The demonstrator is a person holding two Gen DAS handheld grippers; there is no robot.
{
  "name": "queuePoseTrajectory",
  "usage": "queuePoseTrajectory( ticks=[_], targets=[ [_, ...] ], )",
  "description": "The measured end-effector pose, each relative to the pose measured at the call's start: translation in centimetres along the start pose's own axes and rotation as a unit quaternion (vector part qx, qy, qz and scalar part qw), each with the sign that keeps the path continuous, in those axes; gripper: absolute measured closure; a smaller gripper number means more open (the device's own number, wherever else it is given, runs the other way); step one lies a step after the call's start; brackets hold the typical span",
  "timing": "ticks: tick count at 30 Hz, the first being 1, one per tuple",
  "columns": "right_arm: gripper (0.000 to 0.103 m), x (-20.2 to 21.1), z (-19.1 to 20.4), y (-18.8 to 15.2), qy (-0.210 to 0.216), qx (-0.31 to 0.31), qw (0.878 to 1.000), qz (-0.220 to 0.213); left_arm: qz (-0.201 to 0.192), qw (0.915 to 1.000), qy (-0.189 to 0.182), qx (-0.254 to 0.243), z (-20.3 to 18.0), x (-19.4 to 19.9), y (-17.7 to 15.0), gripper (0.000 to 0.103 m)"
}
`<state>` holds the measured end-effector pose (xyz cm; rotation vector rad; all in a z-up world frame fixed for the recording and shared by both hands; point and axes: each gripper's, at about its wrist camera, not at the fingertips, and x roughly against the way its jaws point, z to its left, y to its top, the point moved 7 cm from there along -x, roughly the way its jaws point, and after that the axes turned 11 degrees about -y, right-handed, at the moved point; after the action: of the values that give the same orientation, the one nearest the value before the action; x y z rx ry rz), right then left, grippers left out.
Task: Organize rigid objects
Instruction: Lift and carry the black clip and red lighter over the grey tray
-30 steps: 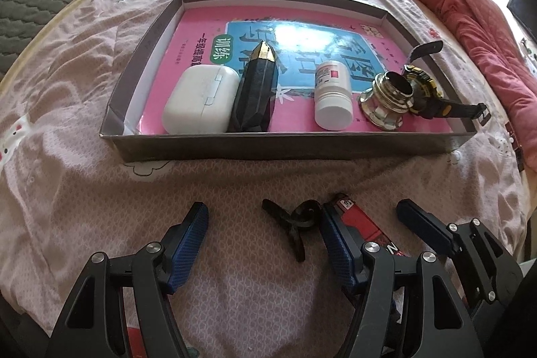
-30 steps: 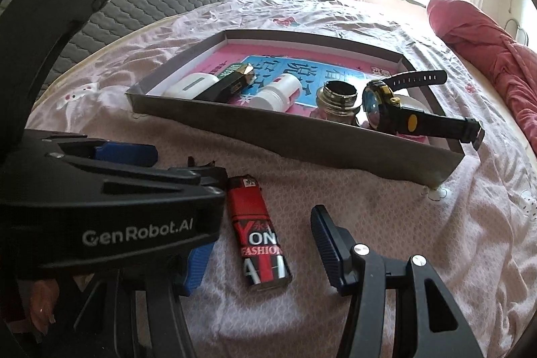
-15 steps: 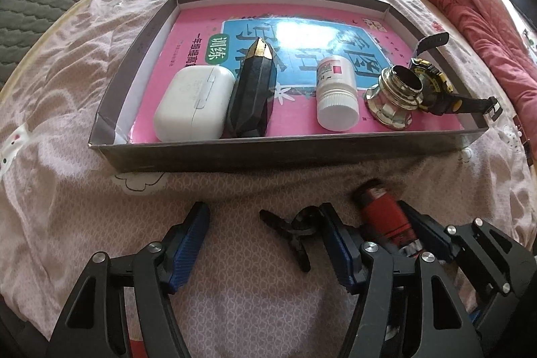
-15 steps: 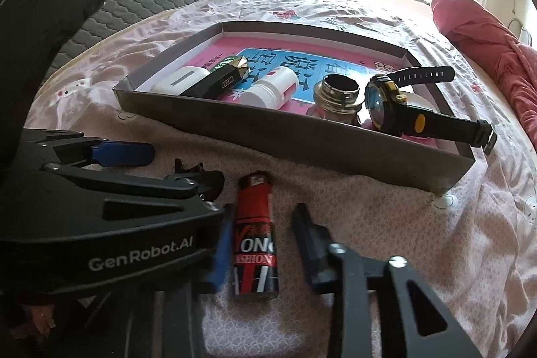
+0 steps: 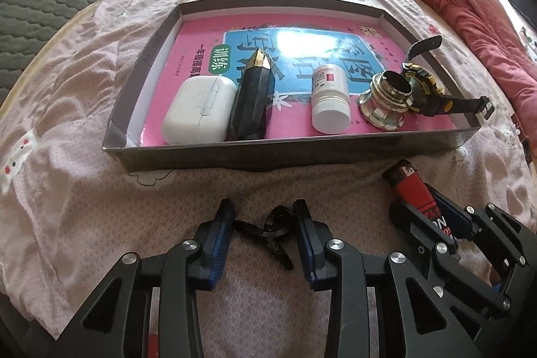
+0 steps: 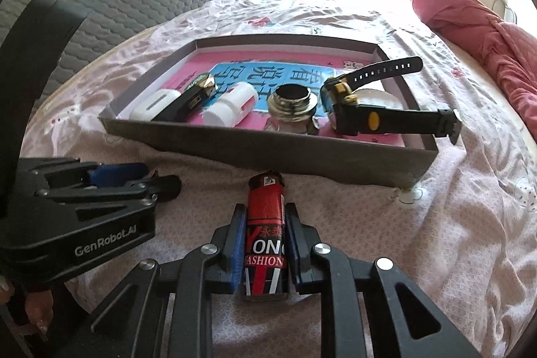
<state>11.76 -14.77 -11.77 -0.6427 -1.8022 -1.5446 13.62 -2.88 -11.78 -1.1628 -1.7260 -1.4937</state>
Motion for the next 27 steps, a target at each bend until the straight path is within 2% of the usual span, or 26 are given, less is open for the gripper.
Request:
queuePoseTrajectory(
  ticks=[17, 27],
  targets=[
    [0.081, 4.2, -1.0, 2.1, 0.018, -0.035, 0.996, -0.084, -0.043, 0.9988, -0.011, -0.020, -1.1, 4.9, 0.8, 0.066],
    [0.081, 6.2, -2.2, 3.3, 0.018, -0.054, 0.991, -0.122, -0.086, 0.9959, -0.006, -0.027, -0.5, 7.8, 2.5, 0.066]
  ],
)
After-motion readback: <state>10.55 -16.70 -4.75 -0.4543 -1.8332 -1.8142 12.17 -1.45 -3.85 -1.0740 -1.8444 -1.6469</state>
